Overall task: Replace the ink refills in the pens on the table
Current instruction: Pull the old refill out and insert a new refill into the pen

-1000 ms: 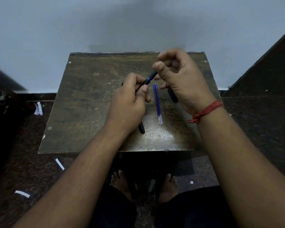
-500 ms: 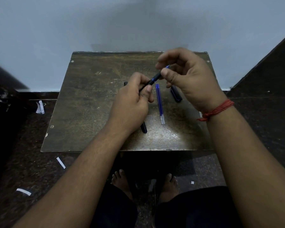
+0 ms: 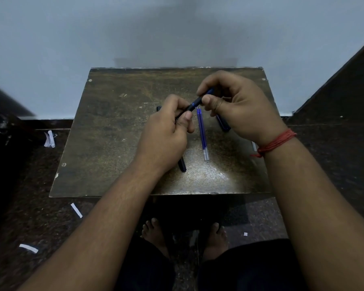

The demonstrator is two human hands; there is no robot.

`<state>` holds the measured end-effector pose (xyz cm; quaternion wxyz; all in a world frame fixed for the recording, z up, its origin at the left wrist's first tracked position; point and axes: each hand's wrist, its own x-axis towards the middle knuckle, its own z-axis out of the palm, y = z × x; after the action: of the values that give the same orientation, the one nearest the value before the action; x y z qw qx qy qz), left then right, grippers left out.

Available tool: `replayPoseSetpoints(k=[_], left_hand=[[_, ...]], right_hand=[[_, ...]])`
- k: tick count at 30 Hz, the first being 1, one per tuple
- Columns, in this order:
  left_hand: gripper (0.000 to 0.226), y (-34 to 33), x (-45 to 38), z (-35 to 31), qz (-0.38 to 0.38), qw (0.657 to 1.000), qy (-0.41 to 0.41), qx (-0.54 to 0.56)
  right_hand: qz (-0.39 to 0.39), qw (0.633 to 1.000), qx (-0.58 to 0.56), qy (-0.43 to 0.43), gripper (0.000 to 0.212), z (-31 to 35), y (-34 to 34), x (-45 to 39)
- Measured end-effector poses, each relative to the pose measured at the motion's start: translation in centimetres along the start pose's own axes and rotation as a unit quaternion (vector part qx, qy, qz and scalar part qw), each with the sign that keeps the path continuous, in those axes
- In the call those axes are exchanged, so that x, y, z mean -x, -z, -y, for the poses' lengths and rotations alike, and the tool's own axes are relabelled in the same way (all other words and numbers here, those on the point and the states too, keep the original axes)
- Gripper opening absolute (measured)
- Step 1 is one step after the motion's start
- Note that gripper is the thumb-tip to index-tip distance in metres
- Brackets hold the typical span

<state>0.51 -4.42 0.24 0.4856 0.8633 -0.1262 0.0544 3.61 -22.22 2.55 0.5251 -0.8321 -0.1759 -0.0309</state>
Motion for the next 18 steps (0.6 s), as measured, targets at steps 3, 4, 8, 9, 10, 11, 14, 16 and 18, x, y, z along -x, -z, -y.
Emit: replayPoseSetpoints(k=[3,4,8,9,10,11,14,16,18], left_hand=[[0.004,-0.07,0.05,0.06,0.003,1.000,-0.005,-0.009],[0.004,-0.08,0.06,0.07,0.004,1.000,-0.006,-0.012],[0.003,-0.10,0.08,0.01,0.005,1.000,-0.006,-0.011],[0.003,-0.09,0.08,0.00,0.005,1.000,-0.005,-0.008],[0.003,-0.08,0.10,-0.01,0.004,1.000,-0.006,-0.006],[0.003,-0.07,0.11,0.01,0.004,1.000,-0.007,-0.008],[0.005,-0.03,0.17,0.14,0.006,1.000,-0.010,-0.017],[0.006,-0.06,0.19,0.14,0.009,1.000,-0.007,-0.018],[0.007,-0.07,0.17,0.06,0.008,1.000,-0.009,-0.021]], right_hand=[[-0.029,0.996,0.081,-0.015,0.009,-0.09,-0.15,-0.07],[-0.041,0.993,0.107,-0.016,0.017,-0.12,-0.21,-0.06],[-0.060,0.989,0.138,-0.007,0.024,0.09,-0.05,0.10],[-0.046,0.992,0.116,-0.003,0.018,0.13,0.07,0.16],[-0.026,0.996,0.090,0.000,0.014,0.18,0.20,0.21],[-0.006,0.998,0.069,0.005,0.012,0.10,0.32,0.22],[0.010,0.997,0.082,0.008,0.005,0.09,0.34,0.20],[-0.013,0.992,0.126,0.003,0.010,0.18,0.14,0.19],[-0.033,0.989,0.142,0.001,0.021,0.27,0.13,0.25]])
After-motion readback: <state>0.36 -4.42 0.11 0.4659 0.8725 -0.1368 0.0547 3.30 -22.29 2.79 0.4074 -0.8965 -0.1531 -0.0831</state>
